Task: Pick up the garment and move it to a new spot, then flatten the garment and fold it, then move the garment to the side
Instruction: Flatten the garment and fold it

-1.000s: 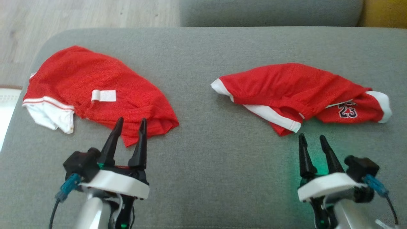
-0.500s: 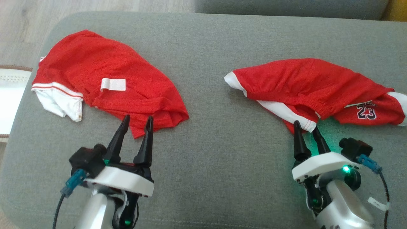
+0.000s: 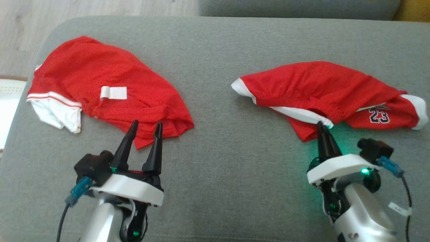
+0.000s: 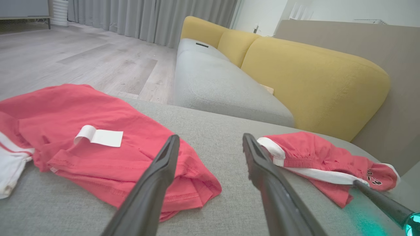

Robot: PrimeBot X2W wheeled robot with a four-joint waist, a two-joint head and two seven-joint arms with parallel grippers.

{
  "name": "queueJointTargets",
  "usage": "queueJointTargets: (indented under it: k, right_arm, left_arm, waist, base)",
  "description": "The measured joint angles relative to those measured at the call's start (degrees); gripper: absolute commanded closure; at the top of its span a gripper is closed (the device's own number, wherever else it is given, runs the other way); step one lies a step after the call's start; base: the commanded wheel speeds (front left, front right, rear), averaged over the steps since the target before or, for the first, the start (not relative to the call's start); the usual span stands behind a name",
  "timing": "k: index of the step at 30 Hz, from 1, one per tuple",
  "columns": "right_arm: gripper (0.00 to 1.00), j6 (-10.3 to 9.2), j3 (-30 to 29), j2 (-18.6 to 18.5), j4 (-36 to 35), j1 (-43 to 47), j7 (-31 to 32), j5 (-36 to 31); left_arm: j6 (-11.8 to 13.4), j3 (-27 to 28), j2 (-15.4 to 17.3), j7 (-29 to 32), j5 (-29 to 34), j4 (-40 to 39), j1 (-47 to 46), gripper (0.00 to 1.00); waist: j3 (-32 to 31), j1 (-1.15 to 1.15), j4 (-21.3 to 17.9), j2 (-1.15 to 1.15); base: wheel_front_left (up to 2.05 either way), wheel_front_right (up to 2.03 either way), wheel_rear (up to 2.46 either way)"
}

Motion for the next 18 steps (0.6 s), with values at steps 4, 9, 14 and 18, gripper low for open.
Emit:
queueJointTargets:
  k: [4,9,14,18]
  right_arm:
    - [1.00,0.00,-2.82,0.00,-2.65,0.75,0.00,-2.66]
    - [1.00,0.00,-8.76,0.08,-5.21,6.30,0.00,-8.66]
    - [1.00,0.00,-16.89,0.09,-8.35,10.63,0.00,-16.08]
    - [1.00,0.00,-20.74,0.15,-10.36,11.26,0.47,-18.63]
  left_arm:
    - [-0.01,0.59,0.00,0.00,0.01,0.08,0.01,0.00]
    - [-0.07,0.87,0.00,0.00,0.01,0.09,0.04,0.00]
    - [-0.09,0.46,-0.01,0.00,0.00,0.05,0.07,0.00]
    - [-0.08,-0.40,-0.01,0.00,-0.60,-0.02,0.06,0.00]
  waist:
    - [-0.54,0.00,-1.51,0.00]
    - [-1.53,0.00,-4.04,0.00]
    - [-2.65,0.00,-6.71,0.00]
    - [-3.20,0.00,-8.64,0.00]
  base:
    - [0.00,0.00,0.00]
    - [0.00,0.00,0.00]
    - [0.00,0.00,0.00]
    - [0.00,0.00,0.00]
